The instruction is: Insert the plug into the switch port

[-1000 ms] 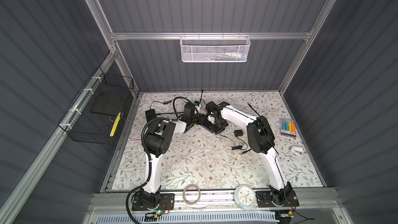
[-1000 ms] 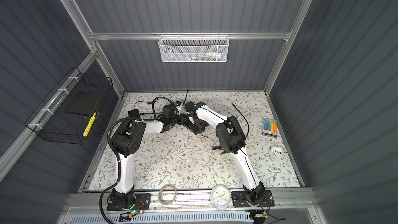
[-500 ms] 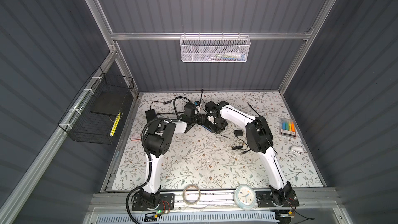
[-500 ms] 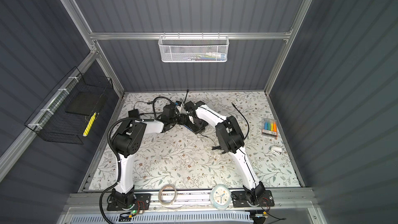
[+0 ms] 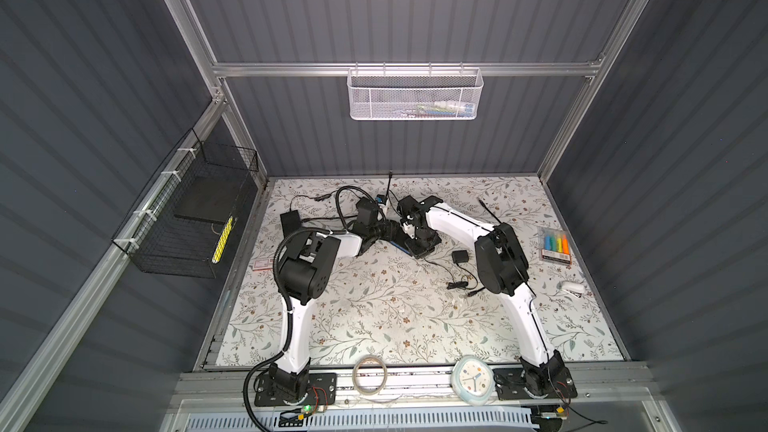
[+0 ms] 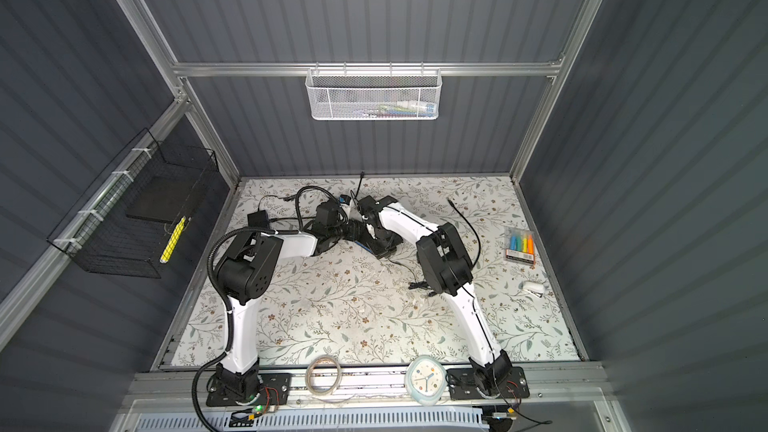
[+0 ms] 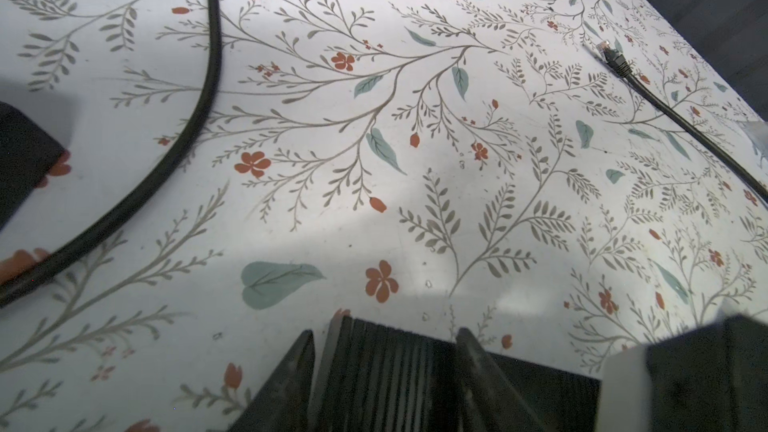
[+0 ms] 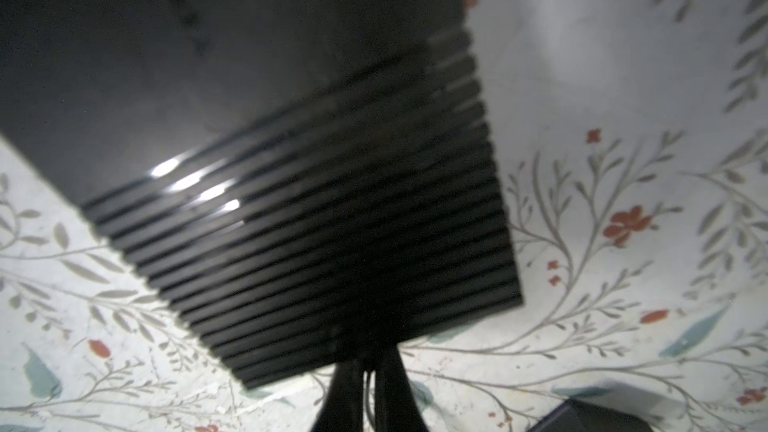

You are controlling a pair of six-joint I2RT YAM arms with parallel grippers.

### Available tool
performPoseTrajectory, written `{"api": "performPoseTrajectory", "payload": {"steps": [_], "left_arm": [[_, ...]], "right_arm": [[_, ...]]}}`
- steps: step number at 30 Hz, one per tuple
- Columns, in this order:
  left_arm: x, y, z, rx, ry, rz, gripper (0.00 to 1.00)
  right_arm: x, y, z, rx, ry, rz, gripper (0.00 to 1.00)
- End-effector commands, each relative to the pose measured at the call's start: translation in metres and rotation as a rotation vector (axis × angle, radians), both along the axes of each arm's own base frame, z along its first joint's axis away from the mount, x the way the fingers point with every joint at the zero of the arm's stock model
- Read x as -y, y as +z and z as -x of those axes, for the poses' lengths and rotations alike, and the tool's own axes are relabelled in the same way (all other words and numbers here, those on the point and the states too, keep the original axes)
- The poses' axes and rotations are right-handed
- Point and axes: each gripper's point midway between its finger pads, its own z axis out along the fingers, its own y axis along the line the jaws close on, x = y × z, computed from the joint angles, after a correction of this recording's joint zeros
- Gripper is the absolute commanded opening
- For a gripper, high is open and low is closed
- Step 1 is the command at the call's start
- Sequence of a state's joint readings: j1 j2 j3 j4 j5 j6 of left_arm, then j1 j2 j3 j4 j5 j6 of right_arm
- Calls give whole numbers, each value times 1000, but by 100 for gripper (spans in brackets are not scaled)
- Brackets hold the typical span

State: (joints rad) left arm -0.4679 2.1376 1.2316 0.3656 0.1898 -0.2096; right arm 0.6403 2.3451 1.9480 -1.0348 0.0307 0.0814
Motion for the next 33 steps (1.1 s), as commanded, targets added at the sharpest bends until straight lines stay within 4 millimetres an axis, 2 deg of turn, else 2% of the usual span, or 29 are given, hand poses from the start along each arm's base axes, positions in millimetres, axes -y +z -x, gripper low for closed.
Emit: {"api": "performPoseTrajectory", "payload": {"steps": [1,7,10,14,19,23,26,31,33], "left_arm": [[48,-104,160,-499,-279,-117,53],[28,-99,141,-486,-210,-124,53],[9,-96,125,-467,-134,-156,54],[-19,-82,104,-435,-20,-165,57],[-38,-60,85,-396,63,-181,59],[-44,-41,74,-352,114,-183,61],[-45,-26,68,-329,139,-170,62],[-48,-2,59,-280,160,-159,63],[-51,4,55,-263,166,-159,63]], "right_arm": [[-125,53,-59,334,118,-498,6],[-110,54,-33,311,149,-498,14],[-94,54,-20,299,167,-452,22],[-64,51,1,272,177,-362,34],[-22,58,26,249,135,-312,38],[6,79,26,291,0,-372,40],[15,91,24,296,-85,-452,41],[23,84,20,246,-210,-505,41],[17,77,19,201,-248,-545,40]]}}
